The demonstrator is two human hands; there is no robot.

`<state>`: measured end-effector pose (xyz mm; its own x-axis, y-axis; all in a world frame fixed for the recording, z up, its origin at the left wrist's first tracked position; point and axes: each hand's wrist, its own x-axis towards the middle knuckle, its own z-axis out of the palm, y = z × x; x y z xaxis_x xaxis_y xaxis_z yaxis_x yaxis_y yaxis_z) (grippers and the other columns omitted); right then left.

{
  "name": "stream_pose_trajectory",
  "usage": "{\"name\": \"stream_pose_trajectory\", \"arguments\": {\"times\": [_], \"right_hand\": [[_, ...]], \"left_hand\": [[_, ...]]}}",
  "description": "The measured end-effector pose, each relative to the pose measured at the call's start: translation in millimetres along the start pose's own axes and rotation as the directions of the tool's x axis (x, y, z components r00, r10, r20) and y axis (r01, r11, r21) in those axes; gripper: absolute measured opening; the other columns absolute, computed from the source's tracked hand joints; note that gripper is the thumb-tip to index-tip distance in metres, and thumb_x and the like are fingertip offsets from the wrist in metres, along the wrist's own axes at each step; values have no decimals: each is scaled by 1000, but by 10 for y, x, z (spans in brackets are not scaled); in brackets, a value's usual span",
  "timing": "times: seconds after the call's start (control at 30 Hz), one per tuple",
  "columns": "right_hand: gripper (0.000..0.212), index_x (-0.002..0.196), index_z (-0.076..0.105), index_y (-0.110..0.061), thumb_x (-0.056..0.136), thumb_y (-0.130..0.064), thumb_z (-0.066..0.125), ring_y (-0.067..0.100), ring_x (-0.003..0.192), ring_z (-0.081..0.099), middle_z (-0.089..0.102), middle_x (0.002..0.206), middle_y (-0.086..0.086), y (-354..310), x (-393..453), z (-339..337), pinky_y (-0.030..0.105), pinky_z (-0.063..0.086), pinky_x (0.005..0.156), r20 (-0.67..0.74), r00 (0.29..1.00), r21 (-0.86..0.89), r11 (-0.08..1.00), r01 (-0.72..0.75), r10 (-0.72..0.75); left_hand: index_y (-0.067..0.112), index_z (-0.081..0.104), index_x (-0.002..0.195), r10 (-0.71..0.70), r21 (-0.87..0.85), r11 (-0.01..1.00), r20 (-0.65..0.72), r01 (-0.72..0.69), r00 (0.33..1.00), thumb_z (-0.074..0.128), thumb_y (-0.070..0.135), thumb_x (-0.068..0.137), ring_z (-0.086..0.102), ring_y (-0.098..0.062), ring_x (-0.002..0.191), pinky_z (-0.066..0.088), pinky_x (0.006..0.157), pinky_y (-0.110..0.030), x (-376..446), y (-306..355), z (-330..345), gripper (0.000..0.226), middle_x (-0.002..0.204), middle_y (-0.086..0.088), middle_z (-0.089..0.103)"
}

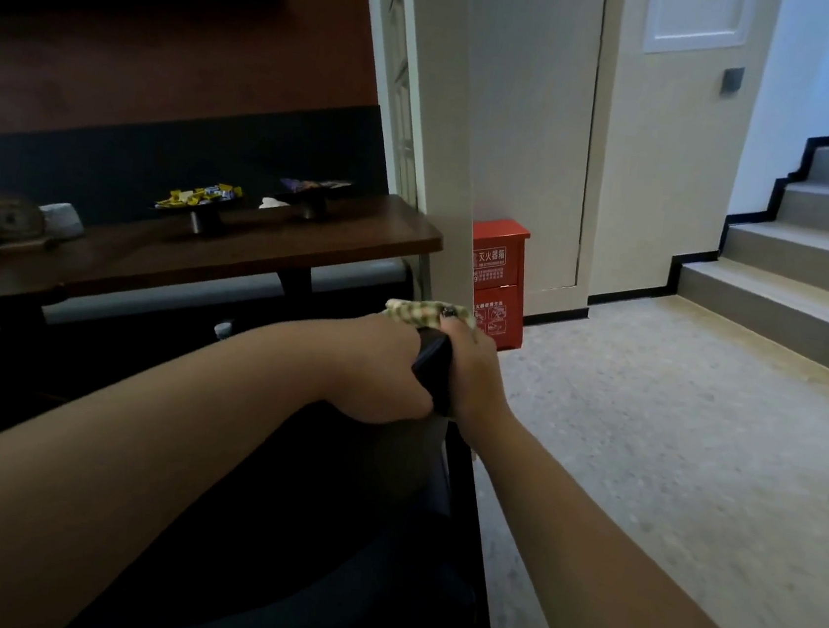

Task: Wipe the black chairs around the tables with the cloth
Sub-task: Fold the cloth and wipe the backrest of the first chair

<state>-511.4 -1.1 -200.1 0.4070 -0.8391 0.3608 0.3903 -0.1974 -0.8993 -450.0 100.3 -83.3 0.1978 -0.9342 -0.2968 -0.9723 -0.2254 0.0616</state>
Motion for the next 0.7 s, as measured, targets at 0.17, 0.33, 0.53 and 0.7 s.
{"name": "stream_pose_trajectory", "arguments": {"times": [0.17,0.33,0.53,0.7], "right_hand": [[25,101,62,-26,101,-15,40,10,94,64,68,95,-6,55,-316,68,31,52,83,-123,971,-34,978,204,-207],[36,129,51,-14,94,-16,40,13,131,44,52,136,1,45,-575,180,34,36,110,-105,828,-186,829,528,-551],[45,134,47,-1,89,-6,42,23,132,45,49,139,14,154,-456,141,41,39,108,-74,835,-226,824,519,-546],[44,134,44,10,97,-13,44,32,133,43,49,138,21,449,-408,69,44,39,109,-54,743,-453,680,577,-667]], "left_hand": [[18,56,121,-4,43,999,11,4,1000,60,41,92,61,-13,86,49,70,-24,-37,0,-72,37,101,0,61],[24,50,129,-84,137,986,-48,90,995,42,58,95,60,-11,96,51,81,-28,-358,-130,15,49,112,3,60],[23,36,85,134,465,860,-601,208,788,24,55,97,42,-9,53,43,53,-29,-444,-66,486,36,64,5,40],[20,31,75,202,493,770,-790,405,578,15,43,103,30,-13,45,25,46,-27,-340,18,786,40,55,2,28]]}}
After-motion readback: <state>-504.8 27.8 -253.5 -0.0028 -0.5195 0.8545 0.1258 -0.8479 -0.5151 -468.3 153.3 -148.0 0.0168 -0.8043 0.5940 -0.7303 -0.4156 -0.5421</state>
